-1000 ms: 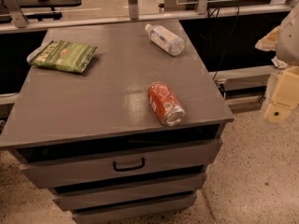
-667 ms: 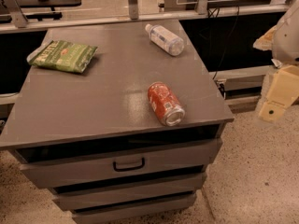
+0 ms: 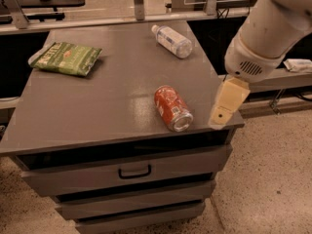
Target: Pick coke can
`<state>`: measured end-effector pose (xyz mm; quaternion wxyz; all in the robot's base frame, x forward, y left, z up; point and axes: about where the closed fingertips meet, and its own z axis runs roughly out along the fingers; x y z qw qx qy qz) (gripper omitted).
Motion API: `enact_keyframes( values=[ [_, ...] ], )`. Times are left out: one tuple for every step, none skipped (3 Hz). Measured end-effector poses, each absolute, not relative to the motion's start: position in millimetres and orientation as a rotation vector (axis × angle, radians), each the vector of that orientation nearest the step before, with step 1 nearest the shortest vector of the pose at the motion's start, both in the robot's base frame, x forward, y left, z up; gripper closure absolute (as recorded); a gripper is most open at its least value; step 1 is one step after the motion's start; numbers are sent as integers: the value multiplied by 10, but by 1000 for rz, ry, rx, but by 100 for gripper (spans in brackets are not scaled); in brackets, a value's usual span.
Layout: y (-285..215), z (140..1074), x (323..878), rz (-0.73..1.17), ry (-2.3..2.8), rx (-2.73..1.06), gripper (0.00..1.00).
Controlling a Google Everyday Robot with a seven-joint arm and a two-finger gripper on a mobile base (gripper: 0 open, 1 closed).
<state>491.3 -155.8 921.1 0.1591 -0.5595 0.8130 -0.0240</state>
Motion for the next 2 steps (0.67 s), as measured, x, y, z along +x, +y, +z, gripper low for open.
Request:
enact_keyframes(
  values=[
    [-1243,8848,5181,-32,2408,-1474,0],
    [-990,8650,5382,19,2487,-1332,0]
  ],
)
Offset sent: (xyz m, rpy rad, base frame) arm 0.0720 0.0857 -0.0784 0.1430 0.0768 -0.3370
